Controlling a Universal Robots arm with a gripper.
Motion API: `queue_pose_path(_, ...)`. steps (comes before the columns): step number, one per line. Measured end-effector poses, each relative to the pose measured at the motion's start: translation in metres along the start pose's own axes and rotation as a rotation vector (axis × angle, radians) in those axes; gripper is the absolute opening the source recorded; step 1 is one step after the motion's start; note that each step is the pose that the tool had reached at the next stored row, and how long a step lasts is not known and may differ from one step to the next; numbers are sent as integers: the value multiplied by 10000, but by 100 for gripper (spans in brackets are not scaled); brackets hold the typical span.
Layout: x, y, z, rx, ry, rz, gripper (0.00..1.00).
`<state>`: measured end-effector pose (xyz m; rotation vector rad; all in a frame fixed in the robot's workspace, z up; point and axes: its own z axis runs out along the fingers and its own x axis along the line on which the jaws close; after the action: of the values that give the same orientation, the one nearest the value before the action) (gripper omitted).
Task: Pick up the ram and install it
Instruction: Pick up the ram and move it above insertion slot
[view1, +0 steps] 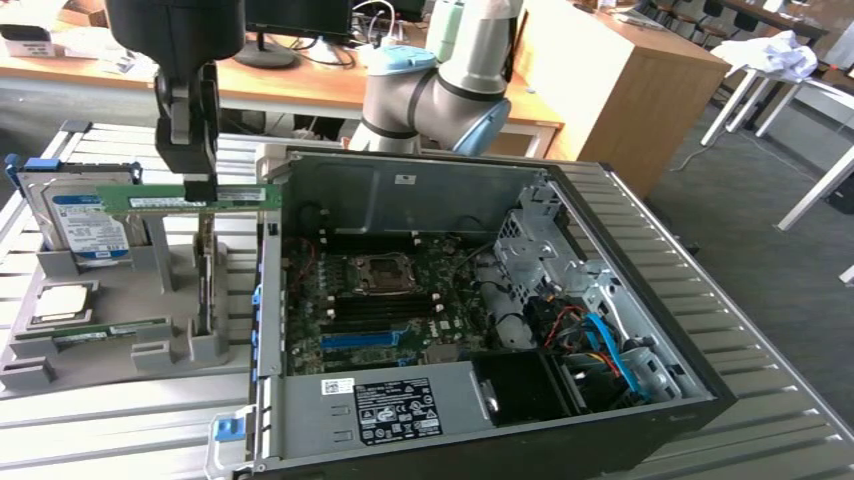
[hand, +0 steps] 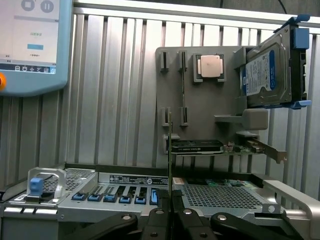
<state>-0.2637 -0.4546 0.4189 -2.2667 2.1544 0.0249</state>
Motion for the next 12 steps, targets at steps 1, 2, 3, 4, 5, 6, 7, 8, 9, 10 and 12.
queue_pose_path(1,0,-10,0,0,0,0,13)
queue_pose_path(2,1,-20,0,0,0,0,13)
queue_pose_path(3,1,-29,0,-1,0,0,13)
queue_pose_path(4,2,-36,0,0,0,0,13)
queue_pose_path(5,2,-43,0,-1,1,0,13)
queue_pose_path(6,3,-50,0,-1,0,-1,13)
queue_pose_path(7,3,-56,0,-1,1,0,13)
queue_pose_path(8,3,-64,0,-1,1,-1,13)
queue_pose_path(9,4,-70,0,-1,0,0,13)
queue_pose_path(10,4,-76,0,0,0,0,13)
queue_pose_path(12,5,-90,0,0,0,-1,13)
